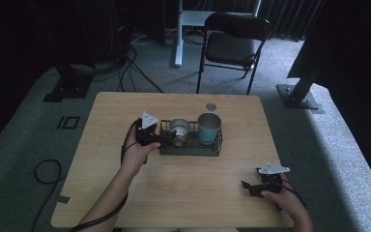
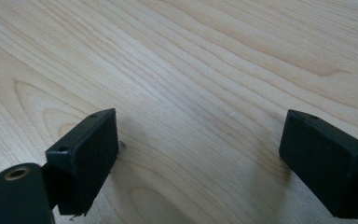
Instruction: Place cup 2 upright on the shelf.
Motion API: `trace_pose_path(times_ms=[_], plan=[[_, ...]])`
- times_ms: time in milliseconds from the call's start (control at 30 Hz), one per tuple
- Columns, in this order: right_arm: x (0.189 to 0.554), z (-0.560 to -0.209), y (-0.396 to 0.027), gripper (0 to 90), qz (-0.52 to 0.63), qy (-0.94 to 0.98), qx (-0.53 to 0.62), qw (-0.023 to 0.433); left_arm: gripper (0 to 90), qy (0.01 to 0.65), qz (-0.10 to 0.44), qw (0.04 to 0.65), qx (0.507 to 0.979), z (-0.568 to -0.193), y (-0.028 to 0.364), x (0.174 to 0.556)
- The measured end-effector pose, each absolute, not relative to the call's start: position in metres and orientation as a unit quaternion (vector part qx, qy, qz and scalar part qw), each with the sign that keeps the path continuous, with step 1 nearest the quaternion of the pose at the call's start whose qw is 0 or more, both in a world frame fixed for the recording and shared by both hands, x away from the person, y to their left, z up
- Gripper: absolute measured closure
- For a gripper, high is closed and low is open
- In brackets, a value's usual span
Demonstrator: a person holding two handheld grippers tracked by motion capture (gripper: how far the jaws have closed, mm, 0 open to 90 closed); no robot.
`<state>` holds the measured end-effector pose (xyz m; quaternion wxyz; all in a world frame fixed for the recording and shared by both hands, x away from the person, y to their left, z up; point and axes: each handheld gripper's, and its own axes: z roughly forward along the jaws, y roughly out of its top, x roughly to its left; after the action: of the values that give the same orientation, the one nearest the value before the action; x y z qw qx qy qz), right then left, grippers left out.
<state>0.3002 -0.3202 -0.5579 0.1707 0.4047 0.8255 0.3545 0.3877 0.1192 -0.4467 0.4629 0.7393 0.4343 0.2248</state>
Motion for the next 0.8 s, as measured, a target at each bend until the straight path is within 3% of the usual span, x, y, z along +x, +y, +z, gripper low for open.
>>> trace_pose_path(times_ms=[800], plan=[[0.300,-0.558,-0.320,11.4,0.354,0.826,0.405,0.171,1.6,0.447,0.237,0.452,0.734,-0.454,0.168,0.365]])
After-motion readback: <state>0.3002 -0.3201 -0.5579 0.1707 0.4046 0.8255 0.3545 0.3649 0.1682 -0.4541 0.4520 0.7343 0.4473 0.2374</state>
